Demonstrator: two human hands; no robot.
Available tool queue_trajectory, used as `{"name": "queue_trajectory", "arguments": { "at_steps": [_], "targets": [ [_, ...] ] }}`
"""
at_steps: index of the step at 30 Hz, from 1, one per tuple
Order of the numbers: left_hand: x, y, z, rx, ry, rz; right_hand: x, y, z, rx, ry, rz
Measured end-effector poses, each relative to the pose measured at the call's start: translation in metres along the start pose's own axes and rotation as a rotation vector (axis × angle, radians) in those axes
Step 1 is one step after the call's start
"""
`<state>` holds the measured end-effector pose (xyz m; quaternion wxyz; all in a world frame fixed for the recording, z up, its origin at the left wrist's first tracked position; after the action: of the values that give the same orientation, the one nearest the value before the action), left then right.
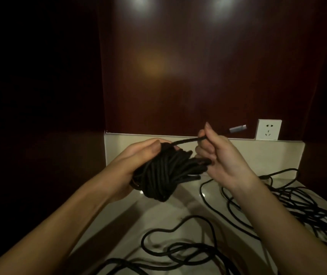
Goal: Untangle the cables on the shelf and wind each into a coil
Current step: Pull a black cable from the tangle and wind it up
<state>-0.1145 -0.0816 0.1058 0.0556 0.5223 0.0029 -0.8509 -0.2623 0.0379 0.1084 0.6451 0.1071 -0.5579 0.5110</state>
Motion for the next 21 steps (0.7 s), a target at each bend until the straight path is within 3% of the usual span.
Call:
{"name": "queue_trajectory", "arguments": {
  "at_steps": [5, 9, 16, 21],
  "targets": [
    [0.006, -0.003, 0.001, -0.313, 0.077, -0.619, -0.035, 0.008, -0.016, -0.094, 0.015, -0.031],
    [0.014, 0.003, 0.009, -0.509, 0.099, -0.756, -0.033, -0.002, -0.028, -0.121, 0.364, -0.588],
    [0.031, 0.001, 0.019, -0.615, 0.092, -0.655, -0.054, -0.012, -0.043, -0.092, 0.788, -1.162],
    [0.033, 0.008, 0.016, -0.761, -0.043, -0.391, -0.058, -0.017, -0.041, 0.036, 0.791, -1.341]
  ]
}}
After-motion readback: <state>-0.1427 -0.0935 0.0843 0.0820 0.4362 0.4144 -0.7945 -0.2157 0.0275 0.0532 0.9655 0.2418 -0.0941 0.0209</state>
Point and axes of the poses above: each hand's wrist, its own z-axis towards the middle knuckle, its own y-axis out of the back of the hand, x = y × z, the point moved 4 cm from there along z, towards the middle knuckle, and after that the axes turned 3 degrees about -z, right-handed, at the moved point
